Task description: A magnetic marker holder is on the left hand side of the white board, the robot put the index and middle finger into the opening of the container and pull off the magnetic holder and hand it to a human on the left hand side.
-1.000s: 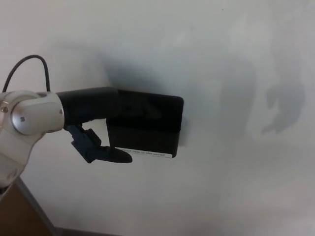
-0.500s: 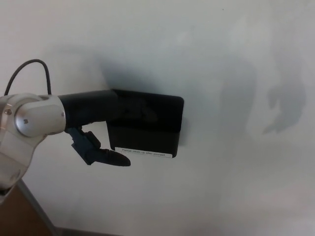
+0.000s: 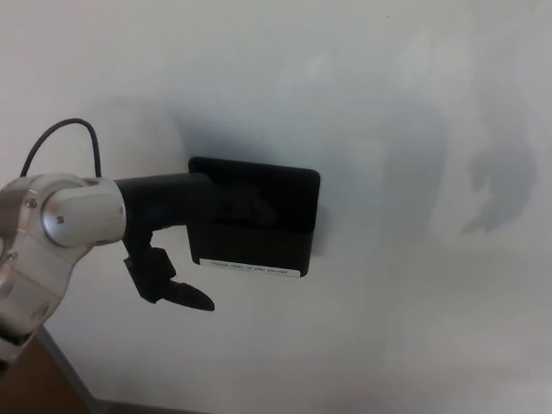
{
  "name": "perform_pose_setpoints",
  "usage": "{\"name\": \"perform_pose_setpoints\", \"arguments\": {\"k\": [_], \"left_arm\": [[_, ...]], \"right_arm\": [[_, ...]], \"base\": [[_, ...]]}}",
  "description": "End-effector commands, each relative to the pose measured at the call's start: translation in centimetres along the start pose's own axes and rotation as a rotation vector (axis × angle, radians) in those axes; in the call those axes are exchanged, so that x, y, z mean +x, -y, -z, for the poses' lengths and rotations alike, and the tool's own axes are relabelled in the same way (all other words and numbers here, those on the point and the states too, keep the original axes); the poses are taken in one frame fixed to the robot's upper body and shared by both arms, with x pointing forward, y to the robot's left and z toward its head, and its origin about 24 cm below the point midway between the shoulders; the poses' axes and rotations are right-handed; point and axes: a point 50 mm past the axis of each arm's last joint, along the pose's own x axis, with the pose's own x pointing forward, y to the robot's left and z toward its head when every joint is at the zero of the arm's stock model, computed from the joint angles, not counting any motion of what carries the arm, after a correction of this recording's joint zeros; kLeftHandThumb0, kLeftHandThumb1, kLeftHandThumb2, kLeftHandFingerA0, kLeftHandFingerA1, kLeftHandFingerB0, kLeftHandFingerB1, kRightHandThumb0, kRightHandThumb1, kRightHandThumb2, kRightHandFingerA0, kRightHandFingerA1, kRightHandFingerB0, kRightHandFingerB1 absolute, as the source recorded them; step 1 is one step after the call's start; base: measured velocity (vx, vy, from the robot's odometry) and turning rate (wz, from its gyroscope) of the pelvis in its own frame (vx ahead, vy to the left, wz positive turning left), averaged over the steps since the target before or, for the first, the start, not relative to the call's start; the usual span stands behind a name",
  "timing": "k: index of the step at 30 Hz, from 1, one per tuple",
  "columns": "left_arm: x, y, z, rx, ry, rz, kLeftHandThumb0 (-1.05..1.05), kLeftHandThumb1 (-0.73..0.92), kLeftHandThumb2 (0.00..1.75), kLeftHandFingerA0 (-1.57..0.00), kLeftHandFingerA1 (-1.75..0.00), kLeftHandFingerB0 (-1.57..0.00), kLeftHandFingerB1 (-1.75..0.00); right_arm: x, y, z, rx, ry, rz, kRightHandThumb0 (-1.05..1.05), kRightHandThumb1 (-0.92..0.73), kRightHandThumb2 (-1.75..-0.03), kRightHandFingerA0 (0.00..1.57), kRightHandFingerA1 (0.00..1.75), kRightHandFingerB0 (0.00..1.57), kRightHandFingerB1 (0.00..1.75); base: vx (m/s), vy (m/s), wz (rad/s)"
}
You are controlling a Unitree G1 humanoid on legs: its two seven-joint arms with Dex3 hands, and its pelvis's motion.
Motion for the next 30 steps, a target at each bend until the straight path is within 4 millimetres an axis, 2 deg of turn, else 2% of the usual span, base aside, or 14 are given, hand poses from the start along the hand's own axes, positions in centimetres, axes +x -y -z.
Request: {"name": "perform_pose_setpoints", "arguments": {"k": [1,5,6,7,11,14,15,19,25,26,27,28,29,30], "left_arm": [[0.8,0.2,0.0,0.025,-0.036,0.044,-0.83,0.59,0.6,-0.22,-0.34,-0.19,-0.28],[1.4,0.3,0.1,-0.003,-0.047,0.07,-0.77,0.58,0.58,-0.25,-0.34,-0.19,-0.28],[1.7,0.4,0.2,0.004,-0.052,0.08,-0.8,0.48,0.81,-0.24,-0.44,-0.15,-0.37],[2.2,0.6,0.3,0.01,-0.07,0.095,-0.97,0.55,0.85,-0.55,-0.49,-0.19,-0.36],[3.1,0.9,0.4,0.026,-0.104,0.126,-0.9,0.51,0.86,-0.54,-0.53,-0.15,-0.36],[3.6,0.9,0.5,0.047,-0.118,0.151,-0.95,0.54,0.86,-0.54,-0.52,-0.16,-0.35],[3.6,0.9,0.5,0.048,-0.122,0.157,-0.85,0.58,0.59,-0.57,-0.44,-0.21,-0.28],[3.8,0.7,0.5,0.06,-0.141,0.172,-0.87,0.58,0.59,-0.63,-0.45,-0.21,-0.28],[4.0,0.5,0.3,0.08,-0.152,0.179,-0.86,0.58,0.58,-0.63,-0.44,-0.21,-0.28],[4.1,0.5,0.3,0.089,-0.153,0.186,-0.84,0.56,0.58,-0.57,-0.42,-0.2,-0.28],[4.3,0.5,0.2,0.106,-0.158,0.193,-0.91,0.46,0.7,-0.55,-0.48,-0.17,-0.32],[4.5,0.5,0.2,0.125,-0.163,0.201,-0.91,0.46,0.7,-0.55,-0.48,-0.17,-0.32],[4.7,0.6,0.1,0.153,-0.172,0.205,-0.81,0.54,0.58,-0.65,-0.47,-0.2,-0.28],[4.9,0.6,0.0,0.185,-0.183,0.21,-0.81,0.54,0.58,-0.65,-0.47,-0.2,-0.28]], "right_arm": [[0.1,0.6,-0.5,-0.021,0.019,0.011,-0.53,-0.73,-0.62,0.64,0.45,0.49,0.38],[0.2,0.6,-0.6,-0.02,0.019,0.009,-0.53,-0.73,-0.63,0.64,0.44,0.49,0.38],[0.2,0.7,-0.6,-0.016,0.022,0.01,-0.52,-0.73,-0.62,0.63,0.45,0.5,0.38],[0.2,0.7,-0.6,-0.01,0.025,0.015,-0.52,-0.72,-0.62,0.63,0.46,0.5,0.39],[0.2,0.7,-0.7,-0.012,0.032,0.027,-0.52,-0.72,-0.62,0.63,0.46,0.5,0.39],[0.1,0.9,-0.7,-0.01,0.033,0.032,-0.51,-0.72,-0.62,0.65,0.45,0.51,0.39],[0.1,0.9,-0.7,-0.011,0.035,0.033,-0.51,-0.72,-0.62,0.66,0.46,0.52,0.4],[0.2,0.9,-0.7,-0.003,0.036,0.029,-0.52,-0.71,-0.62,0.65,0.46,0.51,0.39],[0.4,0.8,-0.8,-0.003,0.033,0.018,-0.53,-0.72,-0.62,0.63,0.45,0.5,0.39],[0.5,0.8,-0.8,-0.004,0.031,0.013,-0.53,-0.73,-0.62,0.62,0.44,0.49,0.38],[0.5,0.8,-0.8,-0.006,0.032,0.007,-0.52,-0.74,-0.63,0.63,0.45,0.49,0.39],[0.6,0.7,-0.9,-0.009,0.033,0.001,-0.52,-0.74,-0.63,0.63,0.45,0.49,0.39],[0.7,0.6,-0.9,-0.01,0.035,0.002,-0.52,-0.74,-0.63,0.63,0.44,0.5,0.38],[0.7,0.6,-0.9,-0.011,0.037,0.004,-0.52,-0.74,-0.63,0.63,0.44,0.5,0.38]], "base": [[0.0,0.0,0.0],[0.0,0.0,0.0],[0.0,0.0,0.0],[0.0,0.0,0.0],[0.0,0.0,0.0],[0.0,0.0,0.0],[0.0,0.0,0.0],[0.0,0.0,0.0],[0.0,0.0,0.0],[0.0,0.0,0.0],[0.0,0.0,0.0],[0.0,0.0,0.0],[0.0,0.0,0.0],[0.0,0.0,0.0]]}}
